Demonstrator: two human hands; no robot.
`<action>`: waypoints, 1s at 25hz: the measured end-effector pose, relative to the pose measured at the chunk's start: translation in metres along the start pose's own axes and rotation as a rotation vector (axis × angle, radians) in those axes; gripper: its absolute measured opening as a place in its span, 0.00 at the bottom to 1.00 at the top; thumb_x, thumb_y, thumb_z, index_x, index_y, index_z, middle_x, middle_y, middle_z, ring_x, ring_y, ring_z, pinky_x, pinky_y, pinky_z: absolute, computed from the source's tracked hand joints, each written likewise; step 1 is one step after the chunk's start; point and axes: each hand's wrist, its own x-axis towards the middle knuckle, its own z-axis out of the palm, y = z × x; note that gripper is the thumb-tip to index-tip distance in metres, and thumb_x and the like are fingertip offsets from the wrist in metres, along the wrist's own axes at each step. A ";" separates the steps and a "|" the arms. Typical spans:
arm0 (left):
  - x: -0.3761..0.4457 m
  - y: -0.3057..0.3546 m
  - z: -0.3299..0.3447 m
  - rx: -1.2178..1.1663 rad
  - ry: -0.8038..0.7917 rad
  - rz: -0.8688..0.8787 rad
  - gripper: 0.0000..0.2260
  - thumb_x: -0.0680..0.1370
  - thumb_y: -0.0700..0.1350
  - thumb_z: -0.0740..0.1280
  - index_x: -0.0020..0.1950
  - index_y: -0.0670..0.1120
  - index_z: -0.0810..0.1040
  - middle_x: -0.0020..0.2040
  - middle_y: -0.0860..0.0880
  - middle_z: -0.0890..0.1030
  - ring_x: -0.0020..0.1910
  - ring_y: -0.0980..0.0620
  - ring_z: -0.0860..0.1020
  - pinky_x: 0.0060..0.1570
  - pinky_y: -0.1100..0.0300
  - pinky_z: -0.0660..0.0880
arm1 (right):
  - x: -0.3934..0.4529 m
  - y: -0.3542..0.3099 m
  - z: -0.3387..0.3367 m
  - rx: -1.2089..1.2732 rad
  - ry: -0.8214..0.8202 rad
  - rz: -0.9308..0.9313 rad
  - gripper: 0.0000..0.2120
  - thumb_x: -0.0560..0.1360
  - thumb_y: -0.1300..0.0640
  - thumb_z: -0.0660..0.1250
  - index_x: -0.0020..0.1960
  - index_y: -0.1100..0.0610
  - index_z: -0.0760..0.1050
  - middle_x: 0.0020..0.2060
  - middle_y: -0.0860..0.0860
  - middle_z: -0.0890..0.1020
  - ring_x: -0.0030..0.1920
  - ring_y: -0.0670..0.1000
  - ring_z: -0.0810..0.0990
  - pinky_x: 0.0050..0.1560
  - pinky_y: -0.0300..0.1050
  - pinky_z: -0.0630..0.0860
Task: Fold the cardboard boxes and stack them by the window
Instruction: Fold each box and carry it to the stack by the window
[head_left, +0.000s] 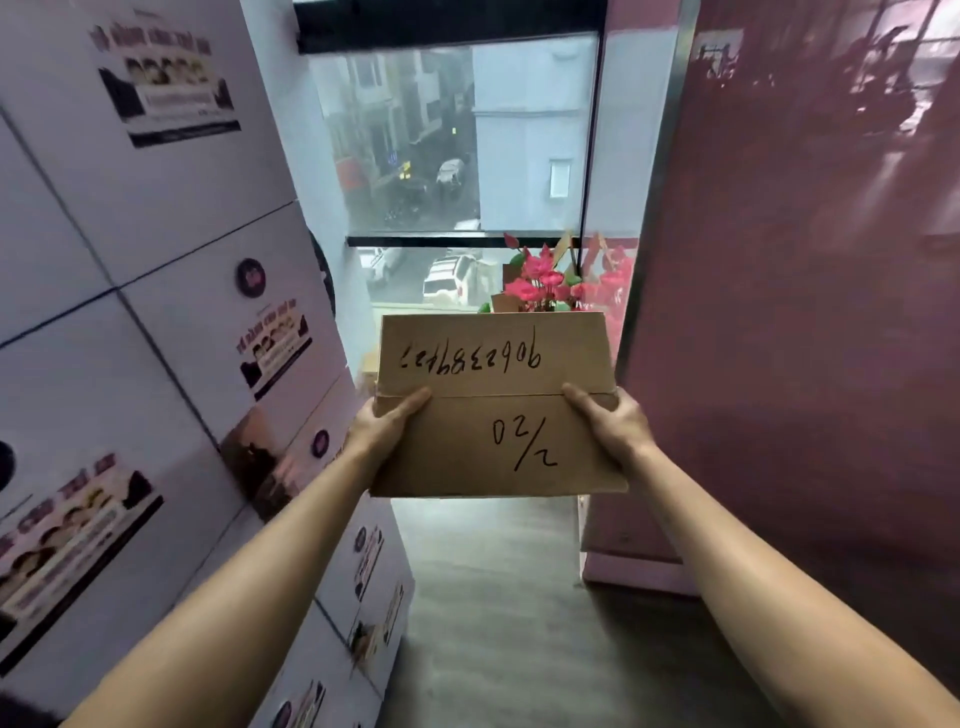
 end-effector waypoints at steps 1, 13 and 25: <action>0.023 0.008 0.006 0.002 0.022 -0.006 0.39 0.59 0.70 0.76 0.64 0.54 0.75 0.57 0.48 0.82 0.54 0.44 0.81 0.59 0.42 0.78 | 0.029 -0.004 0.004 -0.009 -0.013 -0.003 0.34 0.65 0.34 0.76 0.63 0.52 0.76 0.53 0.50 0.83 0.51 0.50 0.83 0.52 0.48 0.82; 0.297 0.046 0.033 -0.019 0.181 -0.097 0.40 0.59 0.69 0.77 0.65 0.51 0.77 0.58 0.48 0.82 0.55 0.46 0.81 0.60 0.45 0.78 | 0.327 -0.025 0.105 -0.096 -0.149 0.011 0.41 0.57 0.25 0.74 0.61 0.49 0.76 0.54 0.49 0.83 0.54 0.53 0.83 0.59 0.56 0.79; 0.592 0.084 0.031 -0.008 0.124 -0.187 0.39 0.55 0.74 0.76 0.59 0.55 0.79 0.53 0.53 0.82 0.50 0.50 0.81 0.51 0.52 0.79 | 0.574 -0.047 0.224 -0.182 -0.100 0.089 0.41 0.58 0.23 0.70 0.63 0.48 0.75 0.51 0.45 0.82 0.49 0.48 0.81 0.53 0.50 0.79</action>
